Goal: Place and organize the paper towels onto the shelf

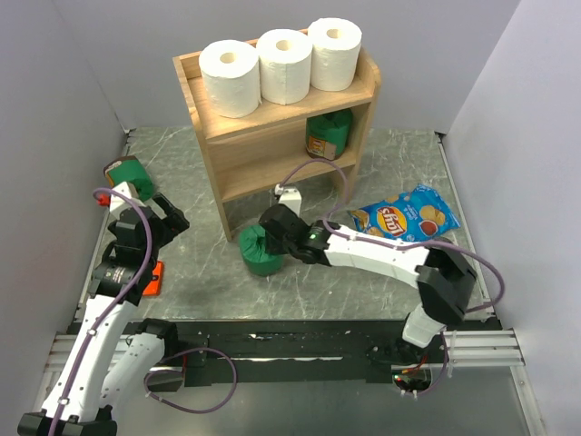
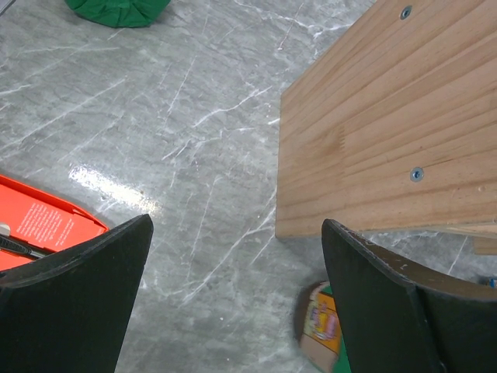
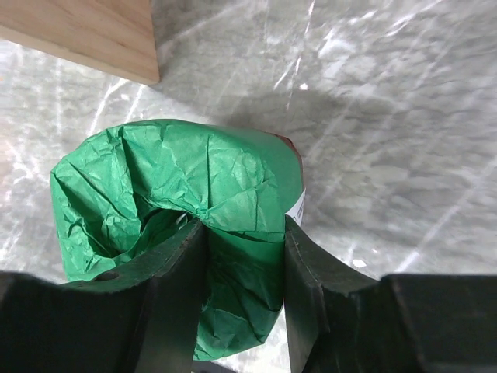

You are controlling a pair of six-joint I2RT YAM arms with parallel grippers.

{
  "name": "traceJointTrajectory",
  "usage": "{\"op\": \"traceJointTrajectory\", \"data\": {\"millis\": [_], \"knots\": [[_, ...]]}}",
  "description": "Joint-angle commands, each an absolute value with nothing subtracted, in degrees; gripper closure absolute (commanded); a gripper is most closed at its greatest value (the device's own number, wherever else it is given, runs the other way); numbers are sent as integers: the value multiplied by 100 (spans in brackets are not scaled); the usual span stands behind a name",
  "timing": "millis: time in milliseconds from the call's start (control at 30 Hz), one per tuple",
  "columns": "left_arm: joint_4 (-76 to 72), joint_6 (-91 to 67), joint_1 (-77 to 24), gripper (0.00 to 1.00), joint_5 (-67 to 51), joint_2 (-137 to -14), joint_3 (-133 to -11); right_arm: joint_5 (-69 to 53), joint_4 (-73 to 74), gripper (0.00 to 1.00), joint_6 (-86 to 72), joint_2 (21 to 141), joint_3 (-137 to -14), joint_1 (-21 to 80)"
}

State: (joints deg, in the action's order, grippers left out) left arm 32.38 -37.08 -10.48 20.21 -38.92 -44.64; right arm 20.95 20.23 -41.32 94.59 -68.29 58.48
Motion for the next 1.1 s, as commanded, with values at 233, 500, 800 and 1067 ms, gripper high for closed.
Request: {"op": "traceJointTrajectory", "data": {"millis": [233, 500, 800, 1067], "knots": [[3059, -3709, -1055, 4, 1907, -3665, -4447, 2874, 2136, 69, -4122, 7796, -7628, 5441], [3032, -3700, -1055, 4, 1819, -3612, -4438, 3287, 1837, 69, -4210, 7716, -8226, 4993], [3023, -3700, -1063, 4, 1793, -3524, -4430, 3876, 1503, 68, -4350, 8279, -8877, 4782], [3041, -3718, -1072, 4, 1837, -3507, -4421, 4043, 1643, 68, -4781, 8798, -9290, 4492]]}}
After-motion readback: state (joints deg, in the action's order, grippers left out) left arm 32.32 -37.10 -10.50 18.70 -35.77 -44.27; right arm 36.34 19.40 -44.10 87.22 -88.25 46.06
